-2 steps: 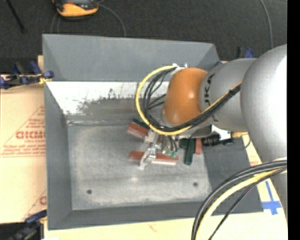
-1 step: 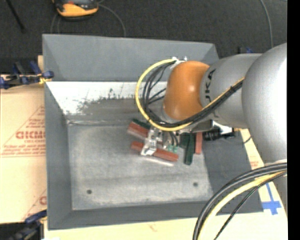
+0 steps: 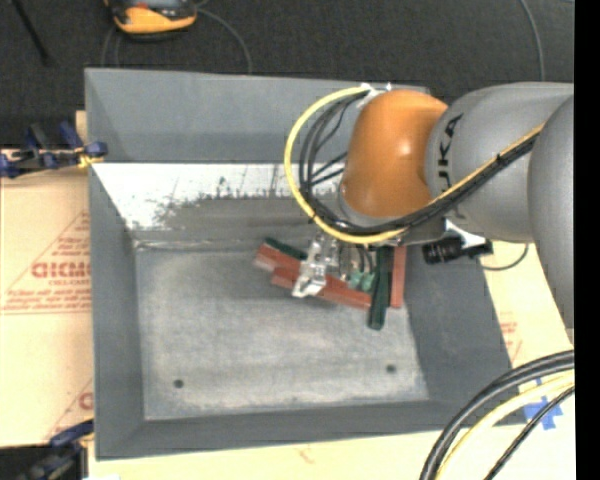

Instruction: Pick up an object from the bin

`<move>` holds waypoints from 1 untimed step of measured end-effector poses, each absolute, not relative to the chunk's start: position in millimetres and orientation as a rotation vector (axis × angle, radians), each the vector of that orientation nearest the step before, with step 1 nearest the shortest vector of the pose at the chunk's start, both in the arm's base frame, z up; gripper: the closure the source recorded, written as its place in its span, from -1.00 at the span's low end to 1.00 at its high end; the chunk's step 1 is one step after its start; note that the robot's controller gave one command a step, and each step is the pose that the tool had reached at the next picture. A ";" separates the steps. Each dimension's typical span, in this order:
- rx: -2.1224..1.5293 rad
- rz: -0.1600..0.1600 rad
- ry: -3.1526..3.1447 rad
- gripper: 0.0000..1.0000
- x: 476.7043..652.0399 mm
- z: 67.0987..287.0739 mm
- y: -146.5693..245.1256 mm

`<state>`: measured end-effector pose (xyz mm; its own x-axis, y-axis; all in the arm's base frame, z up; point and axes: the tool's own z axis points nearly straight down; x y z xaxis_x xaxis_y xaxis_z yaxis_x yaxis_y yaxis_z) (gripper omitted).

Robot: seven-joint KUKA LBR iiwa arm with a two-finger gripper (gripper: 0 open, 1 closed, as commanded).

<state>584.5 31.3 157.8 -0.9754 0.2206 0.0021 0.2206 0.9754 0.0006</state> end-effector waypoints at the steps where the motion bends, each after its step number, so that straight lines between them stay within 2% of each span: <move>1: -0.336 -0.004 -3.135 1.00 594.6 183.1 34.8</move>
Offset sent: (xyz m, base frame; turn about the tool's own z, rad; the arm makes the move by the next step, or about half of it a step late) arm -0.0014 0.0032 0.0698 -0.0024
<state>594.6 34.8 183.1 -0.9772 0.2121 -0.0110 0.2121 0.9772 0.0039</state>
